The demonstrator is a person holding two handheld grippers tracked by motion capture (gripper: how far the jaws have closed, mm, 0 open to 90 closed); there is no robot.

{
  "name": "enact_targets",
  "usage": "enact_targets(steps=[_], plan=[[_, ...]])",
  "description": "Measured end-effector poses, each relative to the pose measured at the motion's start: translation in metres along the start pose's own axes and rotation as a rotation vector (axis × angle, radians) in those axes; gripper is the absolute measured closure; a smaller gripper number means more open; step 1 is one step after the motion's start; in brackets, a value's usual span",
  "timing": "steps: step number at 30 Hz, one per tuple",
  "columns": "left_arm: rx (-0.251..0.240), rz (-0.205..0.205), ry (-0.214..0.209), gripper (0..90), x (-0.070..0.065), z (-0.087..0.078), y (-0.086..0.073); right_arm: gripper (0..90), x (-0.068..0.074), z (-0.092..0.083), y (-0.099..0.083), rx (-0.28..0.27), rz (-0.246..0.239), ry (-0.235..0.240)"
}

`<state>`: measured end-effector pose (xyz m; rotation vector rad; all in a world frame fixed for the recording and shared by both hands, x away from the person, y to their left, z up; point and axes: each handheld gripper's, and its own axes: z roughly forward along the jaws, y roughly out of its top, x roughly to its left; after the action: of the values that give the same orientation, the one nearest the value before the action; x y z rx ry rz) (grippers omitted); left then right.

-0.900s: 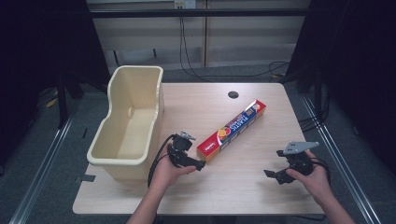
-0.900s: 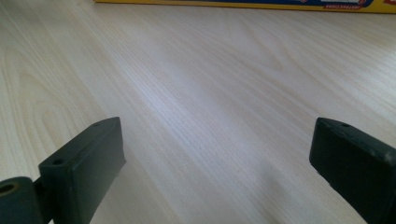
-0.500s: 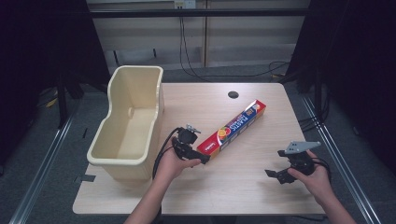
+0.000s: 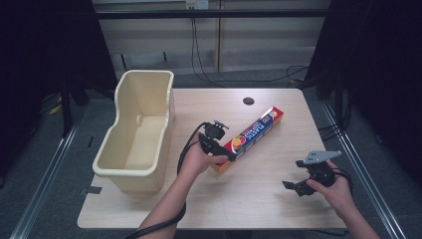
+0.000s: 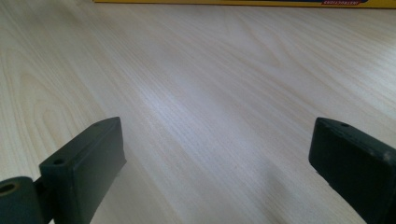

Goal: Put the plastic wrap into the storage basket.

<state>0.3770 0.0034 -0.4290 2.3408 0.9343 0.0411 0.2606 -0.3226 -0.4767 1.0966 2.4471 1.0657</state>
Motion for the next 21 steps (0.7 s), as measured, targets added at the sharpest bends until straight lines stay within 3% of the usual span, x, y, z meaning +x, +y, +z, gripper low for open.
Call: enact_targets(steps=[11, 13, 21], plan=[[-0.004, -0.007, -0.011, 6.5, -0.002, 0.023, 0.029, 3.1, -0.002, -0.001, 0.000, -0.007, 0.005, 0.002], [0.003, 0.007, -0.011, 6.7, -0.001, 0.026, 0.035, 3.1, -0.002, -0.001, 0.000, -0.010, 0.003, 0.005], [-0.003, -0.006, -0.017, 7.6, 0.001, 0.039, 0.047, 3.1, -0.003, -0.001, 0.001, -0.018, 0.003, 0.009]])
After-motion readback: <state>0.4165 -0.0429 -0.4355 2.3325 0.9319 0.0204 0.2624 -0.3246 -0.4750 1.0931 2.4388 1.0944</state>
